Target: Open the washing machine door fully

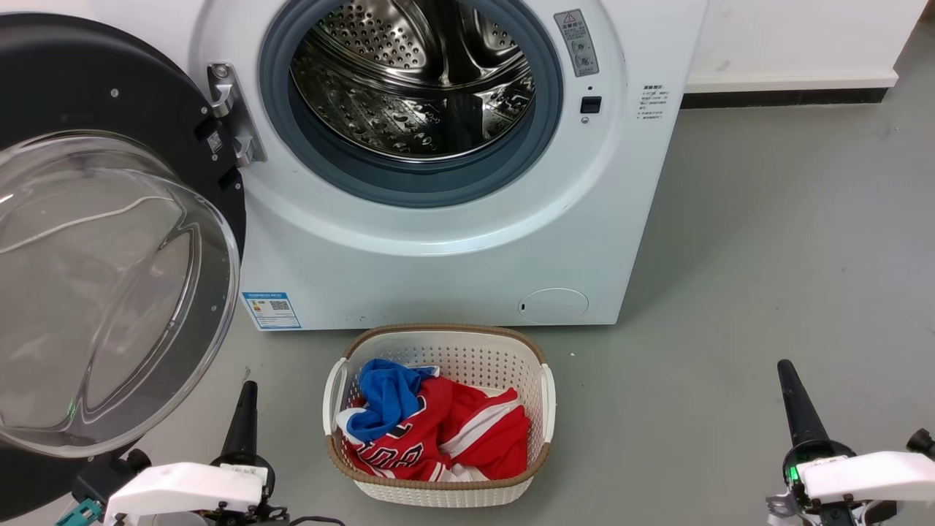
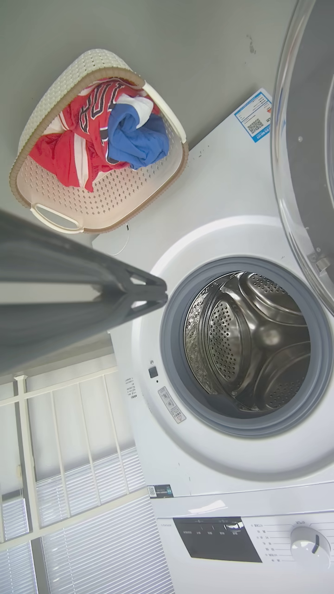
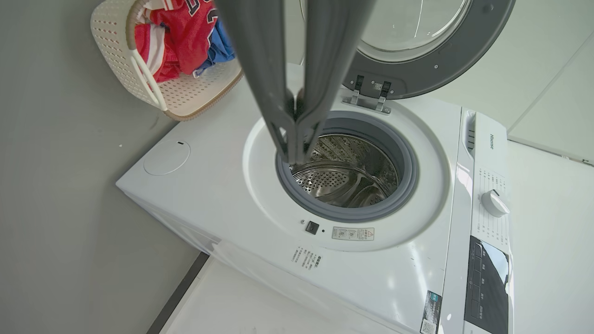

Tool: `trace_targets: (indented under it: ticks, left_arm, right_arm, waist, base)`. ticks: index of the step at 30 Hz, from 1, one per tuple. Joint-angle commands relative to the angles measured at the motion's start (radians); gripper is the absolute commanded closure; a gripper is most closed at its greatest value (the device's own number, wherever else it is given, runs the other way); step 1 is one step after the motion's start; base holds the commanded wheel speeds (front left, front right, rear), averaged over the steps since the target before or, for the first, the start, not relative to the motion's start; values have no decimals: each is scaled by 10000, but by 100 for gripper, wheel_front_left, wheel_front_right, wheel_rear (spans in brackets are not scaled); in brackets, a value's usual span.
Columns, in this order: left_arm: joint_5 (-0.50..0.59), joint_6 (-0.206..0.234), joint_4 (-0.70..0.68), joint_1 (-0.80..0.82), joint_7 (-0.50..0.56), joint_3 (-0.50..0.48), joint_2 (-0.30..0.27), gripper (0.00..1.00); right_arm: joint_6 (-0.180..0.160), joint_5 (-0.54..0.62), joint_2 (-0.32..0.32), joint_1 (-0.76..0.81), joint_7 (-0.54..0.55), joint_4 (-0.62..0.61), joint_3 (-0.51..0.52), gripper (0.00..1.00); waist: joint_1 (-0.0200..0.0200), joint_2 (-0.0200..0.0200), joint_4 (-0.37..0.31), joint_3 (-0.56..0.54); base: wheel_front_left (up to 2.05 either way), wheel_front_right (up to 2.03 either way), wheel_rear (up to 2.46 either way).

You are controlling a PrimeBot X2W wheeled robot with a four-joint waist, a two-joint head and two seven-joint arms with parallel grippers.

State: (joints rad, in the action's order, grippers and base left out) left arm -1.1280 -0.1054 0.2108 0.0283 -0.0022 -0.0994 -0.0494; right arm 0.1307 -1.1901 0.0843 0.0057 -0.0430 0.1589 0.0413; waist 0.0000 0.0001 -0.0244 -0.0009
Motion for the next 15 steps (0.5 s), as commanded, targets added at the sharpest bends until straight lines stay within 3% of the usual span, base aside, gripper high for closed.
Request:
trace_targets:
  ticks: [1,15]
  left_arm:
    - [-217,-34,-53,260,57,-16,-11,100]
    - [-1626,-112,73,453,406,-65,-11,100]
  right_arm:
    - [1,-214,57,-214,47,-32,25,100]
    - [1,-1553,42,-529,405,236,97,100]
  waist:
    - [0,-1,4,1]
    - [0,-1,66,11]
  base:
    - [0,0,0]
    - [0,0,0]
